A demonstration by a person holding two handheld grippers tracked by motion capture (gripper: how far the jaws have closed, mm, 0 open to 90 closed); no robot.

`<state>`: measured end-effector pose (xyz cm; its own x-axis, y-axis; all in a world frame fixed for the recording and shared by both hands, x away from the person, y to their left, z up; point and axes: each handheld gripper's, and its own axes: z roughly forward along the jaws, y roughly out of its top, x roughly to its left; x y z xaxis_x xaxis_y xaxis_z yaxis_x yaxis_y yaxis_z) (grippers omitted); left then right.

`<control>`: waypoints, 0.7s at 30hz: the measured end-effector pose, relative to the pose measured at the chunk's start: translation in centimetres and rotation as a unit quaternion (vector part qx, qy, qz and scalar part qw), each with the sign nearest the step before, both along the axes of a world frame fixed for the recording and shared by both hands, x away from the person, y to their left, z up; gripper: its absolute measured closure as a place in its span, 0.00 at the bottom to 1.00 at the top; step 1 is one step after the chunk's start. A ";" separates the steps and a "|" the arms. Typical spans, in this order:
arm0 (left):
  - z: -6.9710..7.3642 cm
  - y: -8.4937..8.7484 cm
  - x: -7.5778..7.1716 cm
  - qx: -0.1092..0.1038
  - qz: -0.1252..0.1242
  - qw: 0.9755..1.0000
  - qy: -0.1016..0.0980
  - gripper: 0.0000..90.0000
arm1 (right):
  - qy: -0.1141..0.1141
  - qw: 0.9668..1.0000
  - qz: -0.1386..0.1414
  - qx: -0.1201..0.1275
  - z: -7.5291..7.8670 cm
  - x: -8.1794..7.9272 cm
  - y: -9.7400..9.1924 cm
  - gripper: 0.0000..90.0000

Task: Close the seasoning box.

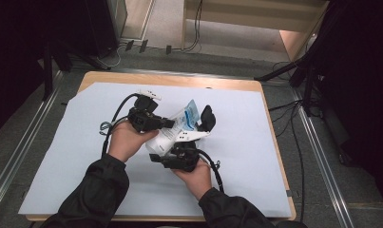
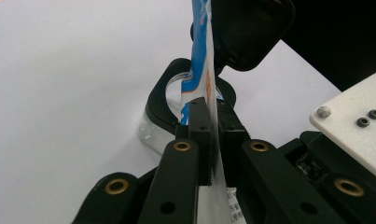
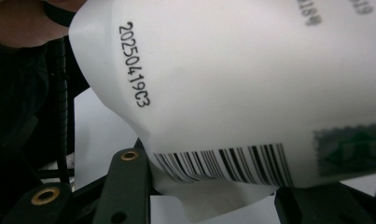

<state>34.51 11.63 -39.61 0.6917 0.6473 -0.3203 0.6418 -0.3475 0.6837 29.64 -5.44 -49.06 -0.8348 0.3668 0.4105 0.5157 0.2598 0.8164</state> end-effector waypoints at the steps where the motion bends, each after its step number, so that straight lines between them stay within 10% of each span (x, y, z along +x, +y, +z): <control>1: 0.0 -0.1 0.0 0.002 0.001 1.000 -0.001 1.00 | 0.001 1.000 0.001 0.001 0.0 0.0 0.0 0.67; 21: -0.3 -0.6 0.3 0.002 0.013 1.000 0.001 1.00 | 0.005 1.000 -0.005 -0.002 -0.2 0.3 -0.3 0.64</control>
<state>34.83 11.08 -39.87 0.6742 0.6660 -0.3191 0.6515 -0.3328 0.6818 29.94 -5.75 -49.31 -0.8265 0.3776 0.4176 0.5271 0.2583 0.8096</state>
